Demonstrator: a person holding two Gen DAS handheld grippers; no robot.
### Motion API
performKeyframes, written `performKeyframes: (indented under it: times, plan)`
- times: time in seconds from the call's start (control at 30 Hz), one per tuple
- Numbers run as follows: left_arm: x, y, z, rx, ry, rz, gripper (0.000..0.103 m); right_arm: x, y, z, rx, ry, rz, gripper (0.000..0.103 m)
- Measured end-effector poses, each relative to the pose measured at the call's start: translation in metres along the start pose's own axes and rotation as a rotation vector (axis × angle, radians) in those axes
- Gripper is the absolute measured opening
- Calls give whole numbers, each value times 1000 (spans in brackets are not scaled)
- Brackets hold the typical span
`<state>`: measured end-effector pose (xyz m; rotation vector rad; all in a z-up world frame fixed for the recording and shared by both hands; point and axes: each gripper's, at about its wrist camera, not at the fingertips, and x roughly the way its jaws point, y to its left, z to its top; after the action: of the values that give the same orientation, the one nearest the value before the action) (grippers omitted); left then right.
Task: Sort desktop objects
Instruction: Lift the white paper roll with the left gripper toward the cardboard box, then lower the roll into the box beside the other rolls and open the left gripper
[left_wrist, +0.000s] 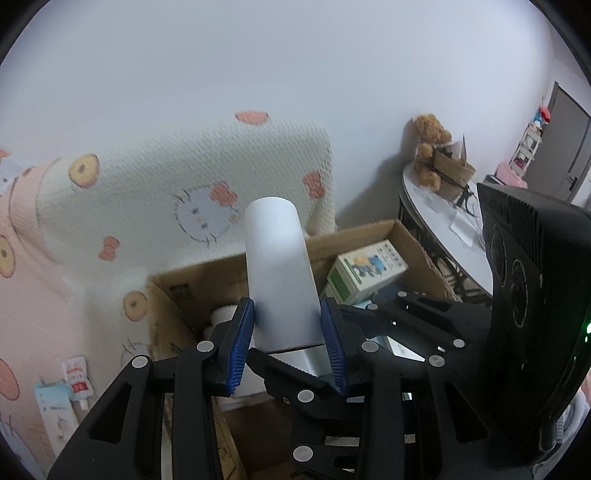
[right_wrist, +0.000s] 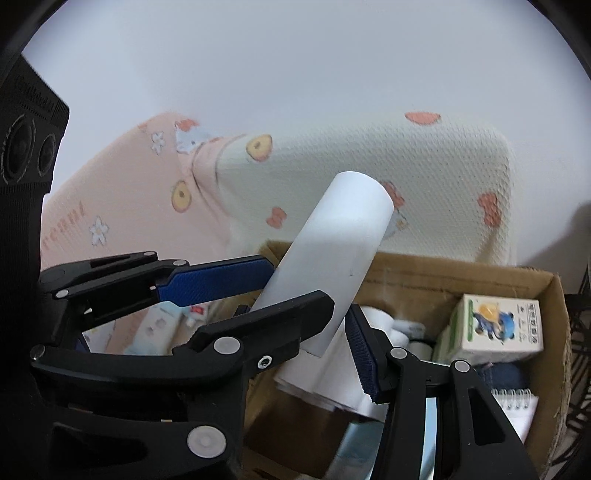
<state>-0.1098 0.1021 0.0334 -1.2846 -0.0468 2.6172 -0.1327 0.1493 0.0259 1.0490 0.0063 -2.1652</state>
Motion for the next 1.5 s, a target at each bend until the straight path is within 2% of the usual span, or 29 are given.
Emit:
performKeyframes:
  times: [0.33,0.5,0.53,0.6,0.67,0.73,0.83,1.0,1.1,1.23,1.33,1.5]
  plan:
    - [38,4,-3,-62,149,-135,41,12,-15,-10,11,174,-79,50]
    - [60,13,-8,-134,241,-191,41,19,-15,-16,-27,243,-125,50]
    - [64,15,-9,-146,258,-199,34,19,-13,-17,-50,250,-137,49]
    - [75,17,-14,-195,315,-265,23,17,-4,-18,-97,250,-144,48]
    - [80,20,-18,-213,330,-287,23,18,2,-18,-118,277,-165,48]
    - [85,22,-21,-233,347,-279,23,23,0,-20,-122,308,-168,48]
    - [87,23,-23,-237,343,-253,23,26,-8,-24,-87,334,-169,48]
    - [80,17,-19,-205,291,-197,24,12,-11,-28,-48,293,-130,48]
    - [71,15,-15,-170,245,-152,27,8,-12,-26,-31,280,-133,48]
    - [61,21,-11,-192,189,-152,37,2,-10,-26,-34,281,-136,48]
    - [61,24,-10,-210,179,-150,45,2,-11,-28,-48,298,-147,48]
    - [70,28,-14,-237,211,-158,47,2,-21,-28,-29,308,-131,48]
